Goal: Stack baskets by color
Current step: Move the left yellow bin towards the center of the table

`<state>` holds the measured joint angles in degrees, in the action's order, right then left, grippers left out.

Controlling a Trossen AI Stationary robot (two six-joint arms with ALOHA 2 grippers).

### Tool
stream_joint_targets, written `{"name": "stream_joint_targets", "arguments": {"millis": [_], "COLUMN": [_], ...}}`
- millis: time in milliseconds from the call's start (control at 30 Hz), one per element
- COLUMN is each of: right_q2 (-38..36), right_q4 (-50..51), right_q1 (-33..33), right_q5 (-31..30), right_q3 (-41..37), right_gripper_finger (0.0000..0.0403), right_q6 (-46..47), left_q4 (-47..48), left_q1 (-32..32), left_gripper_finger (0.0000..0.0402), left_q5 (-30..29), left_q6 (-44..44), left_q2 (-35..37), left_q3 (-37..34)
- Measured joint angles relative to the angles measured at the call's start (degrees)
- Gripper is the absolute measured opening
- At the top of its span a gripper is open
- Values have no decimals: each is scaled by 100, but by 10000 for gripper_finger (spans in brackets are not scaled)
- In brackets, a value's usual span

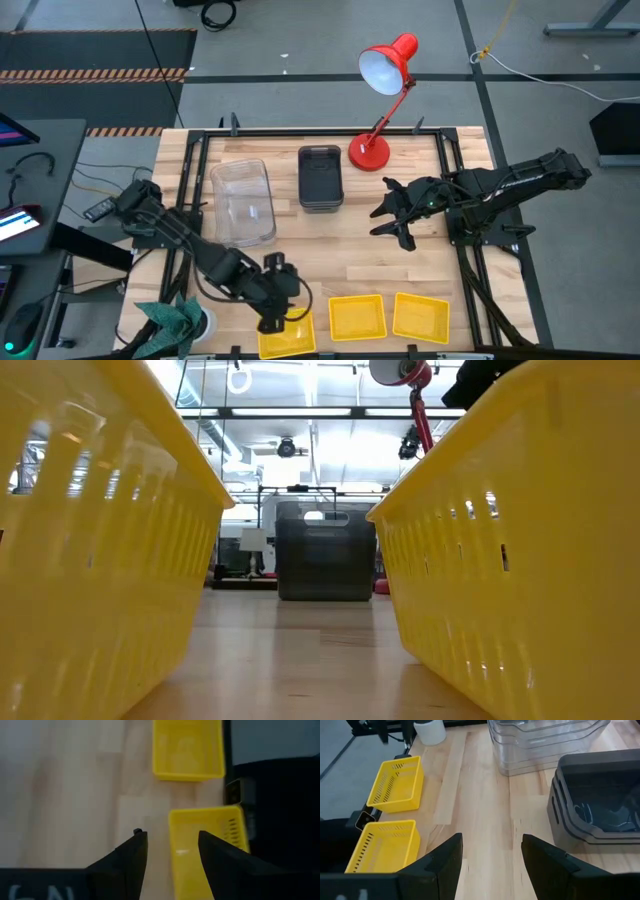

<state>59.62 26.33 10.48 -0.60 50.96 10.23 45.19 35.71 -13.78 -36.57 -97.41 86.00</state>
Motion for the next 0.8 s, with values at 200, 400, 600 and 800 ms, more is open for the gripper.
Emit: {"name": "stream_joint_targets", "arguments": {"millis": [200, 400, 600, 800], "right_q2": [2, 2, 2, 2], "right_q4": [-64, -73, -121, -191], "right_q1": [2, 2, 2, 2], "right_q5": [1, 2, 2, 4], "right_q3": [0, -25, -243, -431], "right_gripper_finger": [208, 208, 208, 208], "right_q6": [14, 14, 33, 119], "left_q4": [-101, -164, -204, -128], "left_q1": [-104, -256, -250, -252], "left_gripper_finger": [173, 206, 244, 247], "left_q5": [637, 1388, 1751, 1691], "left_q6": [-271, -514, -529, -578], "left_q2": [-529, -932, -1217, -1370], "left_q3": [-2, -2, -2, -7]}}
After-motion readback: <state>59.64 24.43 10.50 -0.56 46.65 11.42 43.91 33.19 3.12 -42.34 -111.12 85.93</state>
